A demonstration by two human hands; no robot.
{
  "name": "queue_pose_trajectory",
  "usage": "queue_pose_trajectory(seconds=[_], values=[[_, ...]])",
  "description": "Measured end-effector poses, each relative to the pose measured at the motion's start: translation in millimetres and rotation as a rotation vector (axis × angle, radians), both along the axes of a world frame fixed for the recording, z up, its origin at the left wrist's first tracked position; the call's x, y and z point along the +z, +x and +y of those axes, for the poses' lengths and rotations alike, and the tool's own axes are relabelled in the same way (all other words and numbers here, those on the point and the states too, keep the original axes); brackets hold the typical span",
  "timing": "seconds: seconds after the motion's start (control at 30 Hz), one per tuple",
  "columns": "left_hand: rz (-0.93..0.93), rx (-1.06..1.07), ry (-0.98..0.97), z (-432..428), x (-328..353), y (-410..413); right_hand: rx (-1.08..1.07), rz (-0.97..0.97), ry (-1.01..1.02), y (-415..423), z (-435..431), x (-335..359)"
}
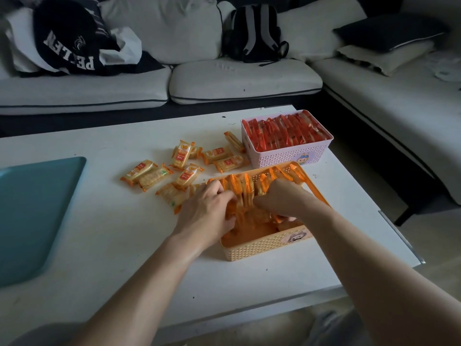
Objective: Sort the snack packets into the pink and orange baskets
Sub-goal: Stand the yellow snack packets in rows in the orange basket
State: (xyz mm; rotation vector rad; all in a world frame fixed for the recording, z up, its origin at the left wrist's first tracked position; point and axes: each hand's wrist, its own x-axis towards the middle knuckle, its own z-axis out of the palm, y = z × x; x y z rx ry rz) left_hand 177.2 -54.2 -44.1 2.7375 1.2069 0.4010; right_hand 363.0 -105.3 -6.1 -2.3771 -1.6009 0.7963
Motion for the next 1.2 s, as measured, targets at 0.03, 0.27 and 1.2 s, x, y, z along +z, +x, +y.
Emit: queue_pose_trajectory(seconds=[0.03, 0.27, 1.2], values=[[-0.013, -0.005, 0.000, 0.0, -0.1, 0.0, -0.043, 0.029, 0.002, -3.8, 1.9, -2.6], [-0.175, 0.016, -0.170, 0.4, 3.7, 4.7, -0.381, 0.531, -0.104, -22.9, 16.5, -5.2], [0.145, 0.001, -0.118, 6.7, 19.7, 26.6, -0.250, -0.324, 0.089, 18.6, -7.6, -39.5]])
